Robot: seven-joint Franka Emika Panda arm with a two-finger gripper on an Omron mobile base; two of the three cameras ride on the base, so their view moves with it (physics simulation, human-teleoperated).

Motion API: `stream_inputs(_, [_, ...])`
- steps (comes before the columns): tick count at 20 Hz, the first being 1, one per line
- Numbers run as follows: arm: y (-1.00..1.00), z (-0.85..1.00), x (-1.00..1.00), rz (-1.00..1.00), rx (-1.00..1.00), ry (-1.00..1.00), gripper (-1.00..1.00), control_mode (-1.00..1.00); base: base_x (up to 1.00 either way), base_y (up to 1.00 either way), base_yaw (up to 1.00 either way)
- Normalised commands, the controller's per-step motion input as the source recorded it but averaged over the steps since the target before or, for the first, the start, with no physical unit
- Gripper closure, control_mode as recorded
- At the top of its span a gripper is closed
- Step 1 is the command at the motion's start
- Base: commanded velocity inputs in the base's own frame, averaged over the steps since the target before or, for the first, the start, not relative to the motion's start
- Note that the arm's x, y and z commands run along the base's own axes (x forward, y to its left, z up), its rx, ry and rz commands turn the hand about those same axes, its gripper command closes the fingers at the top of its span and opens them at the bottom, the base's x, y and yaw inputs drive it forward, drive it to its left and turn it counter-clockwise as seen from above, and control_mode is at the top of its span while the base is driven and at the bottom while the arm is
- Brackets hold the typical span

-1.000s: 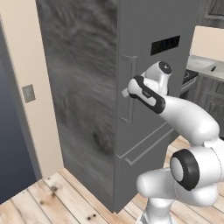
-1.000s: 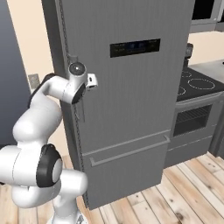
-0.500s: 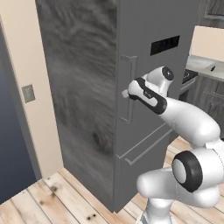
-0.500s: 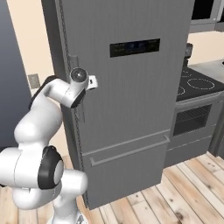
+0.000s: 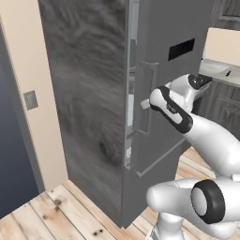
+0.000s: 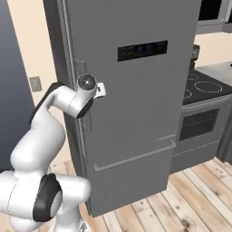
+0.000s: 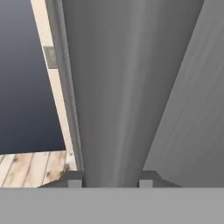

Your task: Retrieve the butter from the fridge and place it on a plate on the dining table. Then retrieve the butter knife by the fridge and place it near the plate.

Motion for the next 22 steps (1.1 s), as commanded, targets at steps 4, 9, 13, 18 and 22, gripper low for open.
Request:
stream_inputs(4, [-0.91, 0.00, -1.00, 0.00, 0.00, 0.07, 1.00, -1.00, 0.00, 0.00, 0.00])
stream_inputs(9, [-1.00, 0.00, -1.00, 0.00, 0.00, 0.15, 1.00, -1.00, 0.00, 0.00, 0.00])
stream_inputs(13, [-1.00, 0.00, -0.96, 0.00, 0.01, 0.20, 1.00, -1.00, 0.00, 0.00, 0.00])
stream_inputs(18, [-0.32, 0.03, -0.55, -0.03, 0.00, 0.07, 1.00, -1.00, 0.00, 0.00, 0.00])
stream_inputs(22, [0.00, 0.04, -0.39, -0.03, -0.02, 0.00, -1.00, -1.00, 0.00, 0.00, 0.00])
